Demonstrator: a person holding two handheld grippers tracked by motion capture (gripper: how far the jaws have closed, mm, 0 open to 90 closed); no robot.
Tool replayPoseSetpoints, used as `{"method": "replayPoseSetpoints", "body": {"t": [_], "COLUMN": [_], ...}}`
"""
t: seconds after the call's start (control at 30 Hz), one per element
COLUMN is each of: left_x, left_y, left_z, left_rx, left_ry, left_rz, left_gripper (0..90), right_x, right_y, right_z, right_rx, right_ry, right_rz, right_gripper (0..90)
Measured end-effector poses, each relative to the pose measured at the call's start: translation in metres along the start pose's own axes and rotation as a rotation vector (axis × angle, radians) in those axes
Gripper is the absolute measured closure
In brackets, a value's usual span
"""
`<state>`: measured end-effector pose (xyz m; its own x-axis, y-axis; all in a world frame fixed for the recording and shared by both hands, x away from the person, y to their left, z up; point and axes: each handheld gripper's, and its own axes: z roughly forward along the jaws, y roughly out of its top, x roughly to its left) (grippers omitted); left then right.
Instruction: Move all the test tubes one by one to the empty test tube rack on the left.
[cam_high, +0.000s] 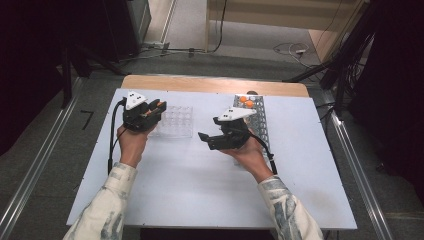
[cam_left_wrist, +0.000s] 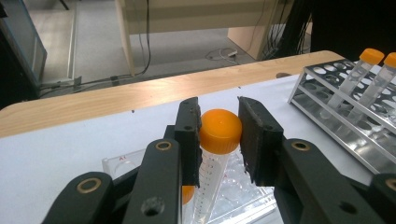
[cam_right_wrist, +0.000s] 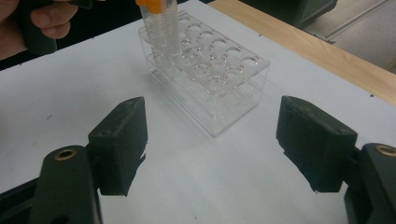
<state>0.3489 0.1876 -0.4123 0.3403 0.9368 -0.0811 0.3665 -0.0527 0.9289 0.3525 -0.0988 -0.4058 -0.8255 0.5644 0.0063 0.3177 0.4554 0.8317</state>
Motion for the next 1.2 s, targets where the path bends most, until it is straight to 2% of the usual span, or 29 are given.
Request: {"method": "replayPoseSetpoints", "body": {"t": [0.27,0.33,0.47,0.57,0.63,0.7,0.77,0.93,1.2], "left_x": [-0.001,-0.002,-0.005,-0.005,-0.005,-0.005,-0.007,-0.014,-0.027], "left_y": [-0.005,-0.005,-0.004,-0.003,-0.003,-0.002,-0.001,0.0,-0.002], "left_z": [0.002,0.002,0.001,0.0,-0.002,-0.003,-0.005,-0.009,-0.014], "left_rx": [0.012,0.016,0.018,0.017,0.013,0.013,0.007,0.015,0.006], "left_ry": [0.003,0.014,0.029,0.035,0.025,-0.004,-0.024,-0.025,-0.055], "left_rz": [0.013,0.015,0.023,0.01,-0.003,-0.028,-0.032,-0.02,-0.014], "left_gripper": [68.1,56.5,43.2,31.3,24.6,18.6,18.5,18.4,16.4], "right_x": [0.0,0.0,-0.001,-0.002,-0.003,-0.003,-0.004,-0.009,-0.022], "right_y": [0.0,-0.001,0.0,0.0,0.0,0.001,0.001,0.001,-0.003], "right_z": [0.001,0.001,0.0,-0.002,-0.003,-0.005,-0.007,-0.013,-0.025], "right_rx": [0.004,0.006,0.001,-0.006,-0.012,-0.017,-0.026,-0.042,-0.062], "right_ry": [0.0,0.001,-0.005,-0.008,-0.011,-0.016,-0.027,-0.04,-0.073], "right_rz": [0.006,0.007,0.011,0.016,0.018,0.018,0.013,0.022,0.045], "right_gripper": [23.5,23.5,23.5,23.5,23.5,23.5,23.5,23.5,23.6]}}
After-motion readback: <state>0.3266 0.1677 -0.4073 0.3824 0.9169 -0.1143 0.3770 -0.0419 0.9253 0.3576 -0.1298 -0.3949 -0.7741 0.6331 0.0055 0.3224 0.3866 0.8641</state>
